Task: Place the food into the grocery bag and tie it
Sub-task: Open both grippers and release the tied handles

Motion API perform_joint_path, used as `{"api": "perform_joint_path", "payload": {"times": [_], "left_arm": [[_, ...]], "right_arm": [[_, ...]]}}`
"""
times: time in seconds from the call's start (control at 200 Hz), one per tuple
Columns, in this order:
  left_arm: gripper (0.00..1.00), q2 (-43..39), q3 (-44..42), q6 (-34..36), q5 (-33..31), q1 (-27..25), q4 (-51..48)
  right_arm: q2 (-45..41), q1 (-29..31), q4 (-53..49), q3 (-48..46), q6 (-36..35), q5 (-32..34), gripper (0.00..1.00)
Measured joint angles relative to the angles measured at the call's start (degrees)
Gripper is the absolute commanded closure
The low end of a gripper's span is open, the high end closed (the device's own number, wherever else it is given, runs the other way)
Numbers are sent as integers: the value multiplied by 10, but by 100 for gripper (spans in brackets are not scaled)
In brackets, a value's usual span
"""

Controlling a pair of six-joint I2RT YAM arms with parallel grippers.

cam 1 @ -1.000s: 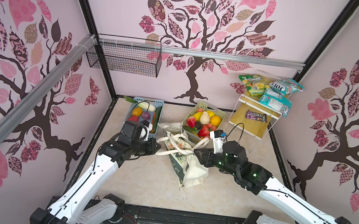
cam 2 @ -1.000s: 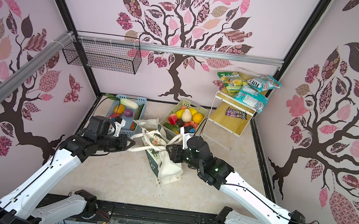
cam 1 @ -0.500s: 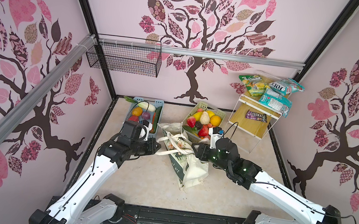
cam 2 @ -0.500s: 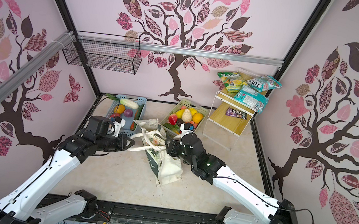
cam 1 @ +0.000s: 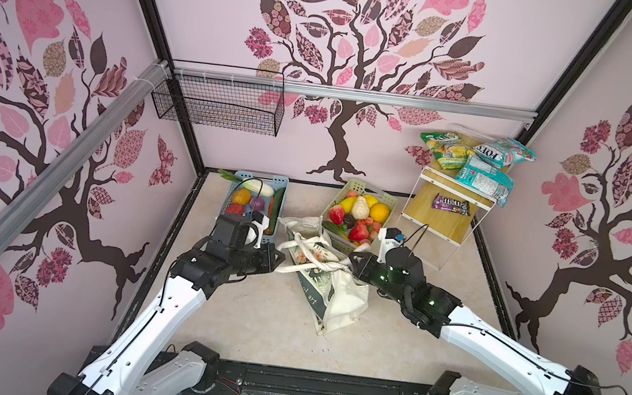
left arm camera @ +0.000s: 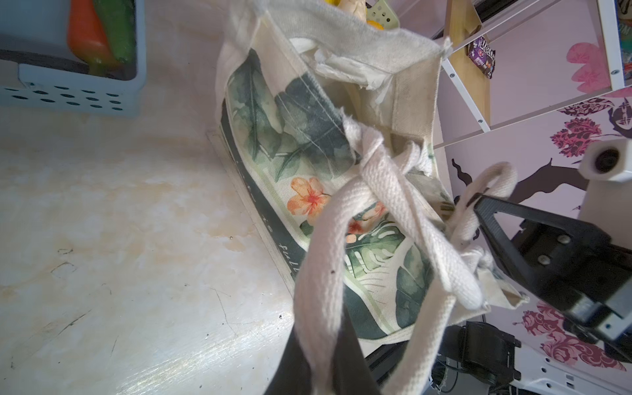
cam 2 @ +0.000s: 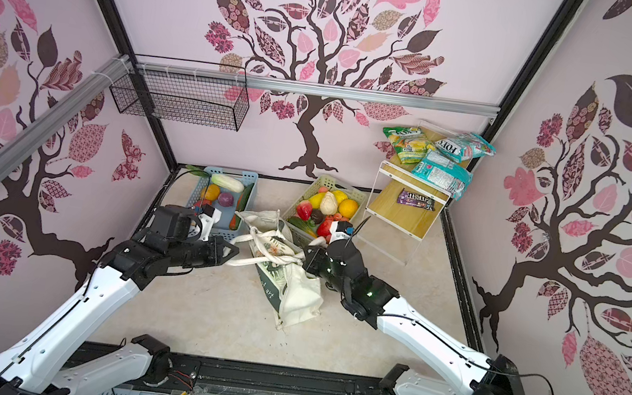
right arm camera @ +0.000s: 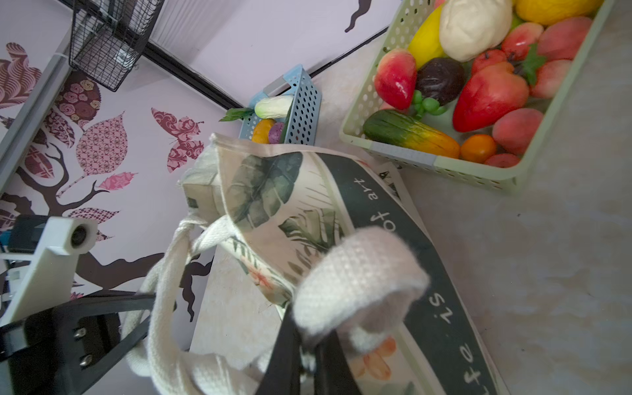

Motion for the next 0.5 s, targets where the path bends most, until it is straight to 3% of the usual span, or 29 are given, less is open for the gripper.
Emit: {"api": "perform_joint_path", "payload": {"times": [0.12,0.29,0.5], "left_arm": [[95,-10,-7,0,2,9,1],[97,-37,-37,-8,29,62,5],[97,-35,-57,-12,50,68,22]], "right_arm": [[-34,-7,9,-29,44,4,100],[-73,-3,2,-42,89,25,100],[-71,-3,-3,-43,108,31,100]]}}
